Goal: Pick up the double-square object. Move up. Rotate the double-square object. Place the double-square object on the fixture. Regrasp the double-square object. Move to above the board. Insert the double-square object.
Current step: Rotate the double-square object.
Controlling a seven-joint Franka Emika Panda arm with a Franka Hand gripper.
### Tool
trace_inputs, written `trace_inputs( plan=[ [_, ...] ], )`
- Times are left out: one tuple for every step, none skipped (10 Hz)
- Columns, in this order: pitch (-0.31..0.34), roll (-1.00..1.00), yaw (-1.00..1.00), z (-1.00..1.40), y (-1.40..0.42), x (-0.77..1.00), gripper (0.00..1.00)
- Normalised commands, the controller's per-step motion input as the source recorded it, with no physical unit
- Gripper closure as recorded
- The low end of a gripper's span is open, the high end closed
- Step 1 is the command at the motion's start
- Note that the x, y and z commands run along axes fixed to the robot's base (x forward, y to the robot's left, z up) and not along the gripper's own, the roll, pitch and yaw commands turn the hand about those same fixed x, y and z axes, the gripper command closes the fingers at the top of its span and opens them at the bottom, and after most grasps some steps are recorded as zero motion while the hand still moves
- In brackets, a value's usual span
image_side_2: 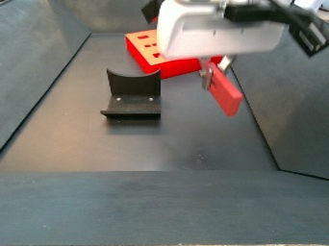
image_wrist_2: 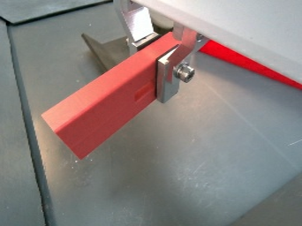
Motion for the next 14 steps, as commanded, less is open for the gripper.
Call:
trace_inputs(
  plan=[
    [0.0, 0.0, -1.0, 0.0, 0.0, 0.0, 1.0],
    [0.0, 0.0, -1.0, -0.05, 0.02, 0.0, 1.0],
    [-0.001, 0.0, -1.0, -0.03, 0.03, 0.0, 1.0],
    [-0.001, 0.0, -1.0, -0.03, 0.03, 0.0, 1.0],
    [-0.001, 0.0, -1.0, -0.03, 0.02, 0.0, 1.0],
    [-0.001, 0.0, -1.0, -0.03, 0.02, 0.0, 1.0],
    [-0.001, 0.0, -1.0, -0.02, 0.02, 0.0, 1.0],
    [-0.001, 0.0, -1.0, -0.02, 0.02, 0.0, 1.0],
    [-0.001, 0.0, -1.0, -0.02, 0.02, 0.01, 1.0],
    [-0.001, 0.0, -1.0, -0.02, 0.02, 0.01, 1.0],
    [-0.001, 0.0, -1.0, -0.02, 0.02, 0.01, 1.0],
    [-0.001, 0.0, -1.0, -0.02, 0.02, 0.01, 1.0],
    [-0.001, 0.0, -1.0, -0.02, 0.02, 0.01, 1.0],
    [-0.001, 0.0, -1.0, -0.02, 0.02, 0.01, 1.0]
  ],
)
